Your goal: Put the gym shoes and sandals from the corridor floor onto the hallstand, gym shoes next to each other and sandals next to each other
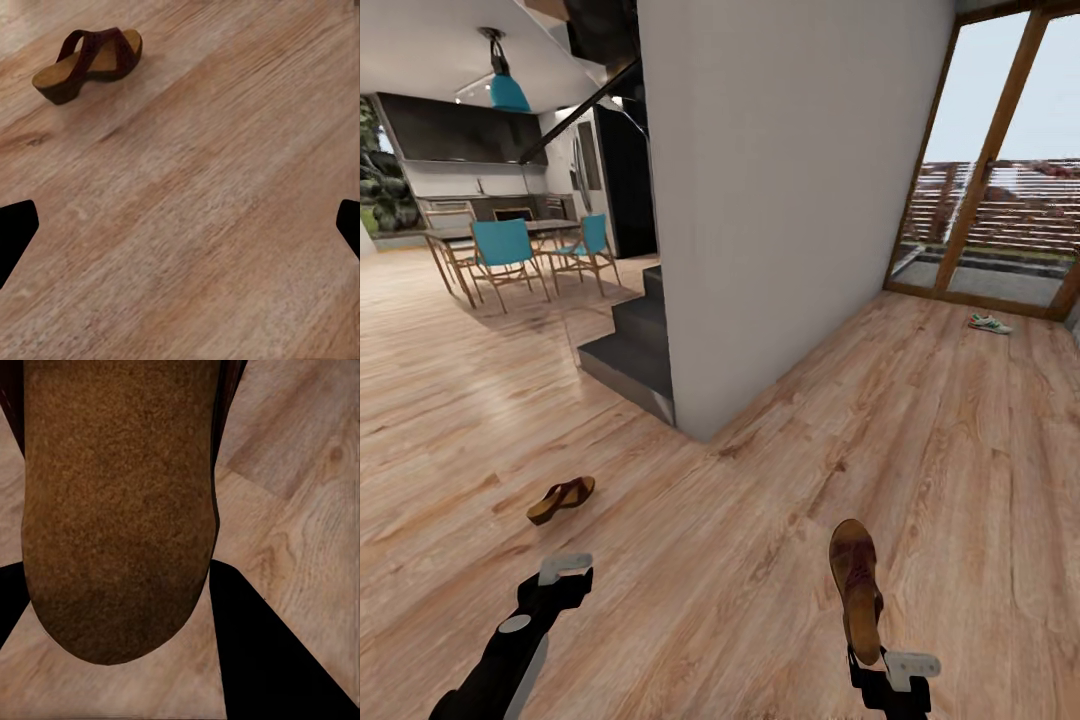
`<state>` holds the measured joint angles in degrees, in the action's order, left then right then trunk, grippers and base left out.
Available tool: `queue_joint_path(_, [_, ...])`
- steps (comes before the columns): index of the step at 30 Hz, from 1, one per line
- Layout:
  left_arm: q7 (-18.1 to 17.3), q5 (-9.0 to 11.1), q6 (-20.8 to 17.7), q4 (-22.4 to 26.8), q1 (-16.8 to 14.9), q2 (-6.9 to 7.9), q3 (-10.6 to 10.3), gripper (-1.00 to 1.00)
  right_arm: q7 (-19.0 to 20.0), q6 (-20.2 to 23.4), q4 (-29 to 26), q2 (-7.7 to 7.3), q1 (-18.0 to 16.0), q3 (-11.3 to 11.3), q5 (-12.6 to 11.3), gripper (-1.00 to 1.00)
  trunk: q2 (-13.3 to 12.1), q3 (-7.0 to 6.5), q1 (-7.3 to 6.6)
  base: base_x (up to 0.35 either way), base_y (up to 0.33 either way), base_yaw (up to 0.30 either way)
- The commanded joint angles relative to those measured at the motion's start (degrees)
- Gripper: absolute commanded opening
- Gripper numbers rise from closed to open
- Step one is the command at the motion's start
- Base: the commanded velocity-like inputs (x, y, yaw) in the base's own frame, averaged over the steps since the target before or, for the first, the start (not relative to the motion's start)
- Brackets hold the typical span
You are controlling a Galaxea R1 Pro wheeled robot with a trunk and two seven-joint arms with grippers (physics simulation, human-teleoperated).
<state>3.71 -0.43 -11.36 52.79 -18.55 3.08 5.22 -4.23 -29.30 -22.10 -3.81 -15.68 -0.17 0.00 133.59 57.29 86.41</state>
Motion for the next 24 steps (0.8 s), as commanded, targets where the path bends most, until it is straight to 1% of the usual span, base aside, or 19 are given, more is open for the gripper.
queue_joint_path(1, [0.16,-0.03,-0.33,0.12,0.01,0.01,-0.05,1.00,0.01,-0.15,0.04,0.01,-0.05,0.00,-0.18,-1.00,0.02,0.05,-0.01,0.000,0.000,-0.300])
queue_joint_path(10, [0.16,-0.01,-0.33,0.12,0.01,-0.01,-0.05,1.00,0.00,-0.15,0.04,0.00,-0.05,0.00,-0.18,-1.00,0.02,0.05,-0.01,0.002,0.000,-0.300])
queue_joint_path(14, [0.16,-0.01,-0.33,0.12,0.01,-0.01,-0.04,1.00,0.01,-0.15,0.04,0.02,-0.05,0.00,-0.18,-1.00,0.02,0.05,-0.01,0.068,0.000,-0.300])
queue_joint_path(18, [0.16,-0.01,-0.33,0.12,0.01,0.03,-0.03,1.00,0.00,-0.15,0.04,0.01,-0.05,-0.01,-0.18,-1.00,0.02,0.05,-0.01,0.209,0.000,-0.300])
queue_joint_path(24, [0.16,-0.01,-0.37,0.12,0.01,0.07,-0.03,1.00,0.01,-0.15,0.04,0.02,-0.05,0.00,-0.18,-1.00,0.02,0.05,-0.01,0.309,0.000,-0.300])
